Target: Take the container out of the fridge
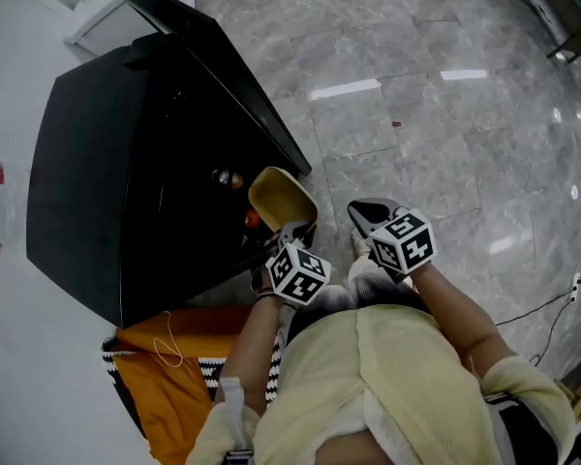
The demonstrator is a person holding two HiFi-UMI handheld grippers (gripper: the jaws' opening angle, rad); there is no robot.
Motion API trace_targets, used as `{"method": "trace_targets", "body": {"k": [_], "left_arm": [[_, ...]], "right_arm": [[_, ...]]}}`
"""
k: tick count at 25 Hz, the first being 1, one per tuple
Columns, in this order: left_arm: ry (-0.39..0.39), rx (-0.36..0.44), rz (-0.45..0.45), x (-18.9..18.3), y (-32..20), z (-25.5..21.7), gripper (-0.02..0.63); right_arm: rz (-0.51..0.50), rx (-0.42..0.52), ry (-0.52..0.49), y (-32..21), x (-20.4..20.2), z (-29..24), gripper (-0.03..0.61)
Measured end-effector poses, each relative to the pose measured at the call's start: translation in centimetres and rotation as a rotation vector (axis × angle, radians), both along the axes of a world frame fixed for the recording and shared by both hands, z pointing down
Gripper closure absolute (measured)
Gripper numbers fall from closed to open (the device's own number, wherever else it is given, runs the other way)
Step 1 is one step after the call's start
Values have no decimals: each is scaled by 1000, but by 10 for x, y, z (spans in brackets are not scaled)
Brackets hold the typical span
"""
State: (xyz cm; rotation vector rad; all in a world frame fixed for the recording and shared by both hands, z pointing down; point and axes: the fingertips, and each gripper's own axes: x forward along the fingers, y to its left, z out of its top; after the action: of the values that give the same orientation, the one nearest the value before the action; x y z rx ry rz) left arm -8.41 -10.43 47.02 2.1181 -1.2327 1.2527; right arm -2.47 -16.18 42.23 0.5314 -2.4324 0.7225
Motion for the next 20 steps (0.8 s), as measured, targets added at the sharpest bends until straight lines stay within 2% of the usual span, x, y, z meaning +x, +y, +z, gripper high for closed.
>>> {"method": "trace_targets", "body": {"k": [6, 13, 20], "left_arm": [[16, 26, -3, -1, 3, -23, 583], [83, 54, -44, -10, 3, -48, 583], [76, 60, -23, -16, 15, -59, 583]], "right_arm": [[-1, 27, -24, -4, -2, -24, 548], [0, 42, -71, -1, -10, -45, 549], [-5, 36, -81, 8, -21, -57, 550]]}}
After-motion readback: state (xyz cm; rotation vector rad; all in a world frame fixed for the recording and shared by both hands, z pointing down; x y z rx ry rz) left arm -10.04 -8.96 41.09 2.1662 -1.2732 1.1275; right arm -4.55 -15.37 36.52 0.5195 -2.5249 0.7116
